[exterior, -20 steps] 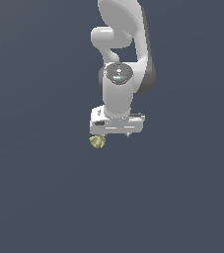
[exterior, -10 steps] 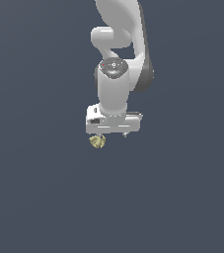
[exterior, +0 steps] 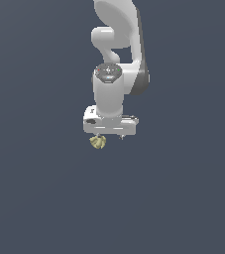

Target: Pick up the object and move it to a goal position.

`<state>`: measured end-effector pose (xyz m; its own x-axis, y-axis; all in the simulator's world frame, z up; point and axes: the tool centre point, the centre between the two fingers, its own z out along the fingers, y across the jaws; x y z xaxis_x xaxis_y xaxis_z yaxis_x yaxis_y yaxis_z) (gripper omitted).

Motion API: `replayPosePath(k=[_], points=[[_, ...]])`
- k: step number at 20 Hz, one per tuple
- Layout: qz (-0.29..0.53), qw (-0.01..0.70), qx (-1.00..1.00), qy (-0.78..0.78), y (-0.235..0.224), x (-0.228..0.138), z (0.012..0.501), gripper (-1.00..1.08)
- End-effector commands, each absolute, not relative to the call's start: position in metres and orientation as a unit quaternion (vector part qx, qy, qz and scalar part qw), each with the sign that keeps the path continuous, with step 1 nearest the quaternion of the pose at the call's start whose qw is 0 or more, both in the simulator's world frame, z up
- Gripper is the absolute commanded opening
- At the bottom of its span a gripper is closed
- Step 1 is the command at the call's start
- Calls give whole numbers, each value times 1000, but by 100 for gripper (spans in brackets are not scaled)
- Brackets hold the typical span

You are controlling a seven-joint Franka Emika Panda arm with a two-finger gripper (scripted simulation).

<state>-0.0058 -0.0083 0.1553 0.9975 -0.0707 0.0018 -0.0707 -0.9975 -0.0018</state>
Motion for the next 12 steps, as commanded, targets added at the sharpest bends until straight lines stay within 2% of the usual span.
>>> replayPosePath(k=[1,12], points=[[0,2,-998,65,-14,-10,148,100],[1,2,-970,242,-50,-37,110,100]])
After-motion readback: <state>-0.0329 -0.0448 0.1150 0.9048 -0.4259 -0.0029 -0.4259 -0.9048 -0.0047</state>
